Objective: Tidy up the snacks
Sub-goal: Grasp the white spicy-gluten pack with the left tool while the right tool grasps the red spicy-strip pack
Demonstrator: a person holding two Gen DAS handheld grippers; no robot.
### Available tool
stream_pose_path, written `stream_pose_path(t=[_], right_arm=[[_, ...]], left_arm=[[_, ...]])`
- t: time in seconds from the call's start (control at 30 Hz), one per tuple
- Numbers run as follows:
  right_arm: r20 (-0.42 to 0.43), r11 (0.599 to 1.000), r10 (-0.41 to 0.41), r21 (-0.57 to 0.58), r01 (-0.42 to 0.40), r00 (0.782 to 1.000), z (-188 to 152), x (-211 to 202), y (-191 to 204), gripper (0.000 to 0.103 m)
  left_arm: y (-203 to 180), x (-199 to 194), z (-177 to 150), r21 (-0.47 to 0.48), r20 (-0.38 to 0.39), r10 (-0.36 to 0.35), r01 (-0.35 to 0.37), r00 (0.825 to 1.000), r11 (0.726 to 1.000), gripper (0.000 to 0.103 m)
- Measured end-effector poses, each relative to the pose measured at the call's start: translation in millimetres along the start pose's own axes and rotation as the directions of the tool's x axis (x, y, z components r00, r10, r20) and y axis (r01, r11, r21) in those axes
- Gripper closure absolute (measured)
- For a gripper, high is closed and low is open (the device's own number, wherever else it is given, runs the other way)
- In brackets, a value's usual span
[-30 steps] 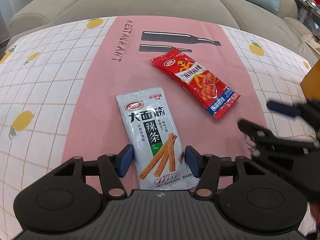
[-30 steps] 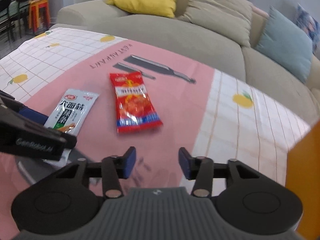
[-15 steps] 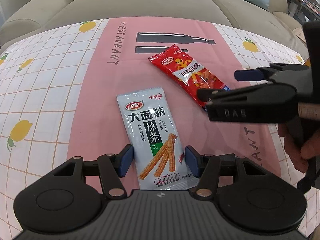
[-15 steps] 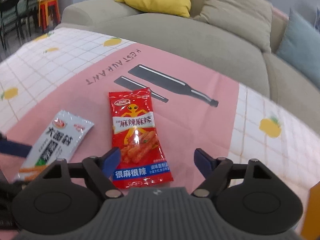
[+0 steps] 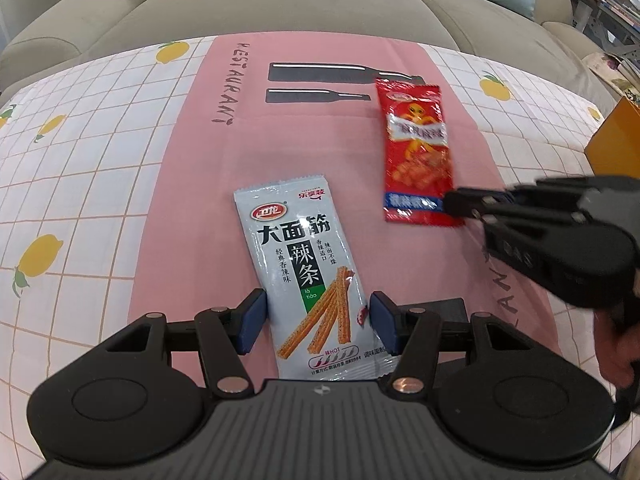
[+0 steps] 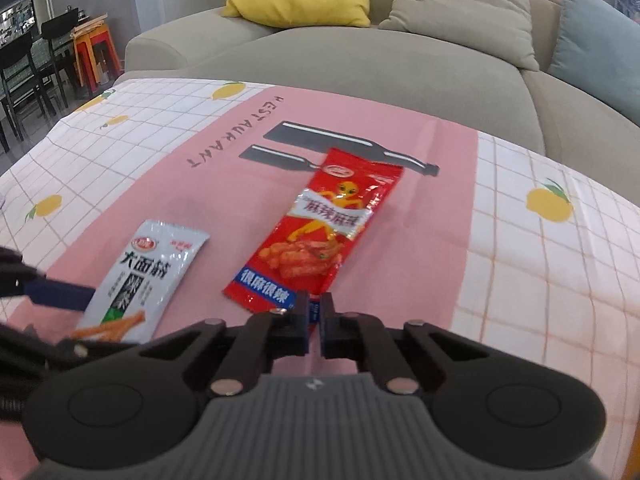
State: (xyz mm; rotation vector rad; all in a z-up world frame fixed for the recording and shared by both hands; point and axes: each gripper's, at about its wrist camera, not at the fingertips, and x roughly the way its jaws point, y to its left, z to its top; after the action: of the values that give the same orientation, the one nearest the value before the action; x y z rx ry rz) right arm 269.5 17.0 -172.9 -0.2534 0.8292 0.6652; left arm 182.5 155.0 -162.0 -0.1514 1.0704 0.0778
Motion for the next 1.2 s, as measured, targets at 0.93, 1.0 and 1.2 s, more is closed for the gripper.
stream_pose_path(t=[0.93,1.0,1.2], right_arm=[[-0.177,0.997,-0.067,0.021,0.072,0.982,-150.8,-154.1,-11.7,0.103],[-0.18,0.996,-0.073,0.036,0.081,0.981,-151.6,-155.9,-12.0,0.103],[-0.15,0.991,-0.087,0.084,0.1,0.985,-149.1,-165.4,-10.4,0.072]], left_arm=[[-99.3,-32.5,-81.8,0.25,-0.097,-0.109,0.13,0.989,0.959,0.037],[-99.1,-32.0,-82.6,0.235,-0.089,-0.107,0.125,0.99,0.964,0.029],[-93.2,-33.1,-84.8,0.138,-0.031,-0.122,0.125,0.992,0.982,0.022]])
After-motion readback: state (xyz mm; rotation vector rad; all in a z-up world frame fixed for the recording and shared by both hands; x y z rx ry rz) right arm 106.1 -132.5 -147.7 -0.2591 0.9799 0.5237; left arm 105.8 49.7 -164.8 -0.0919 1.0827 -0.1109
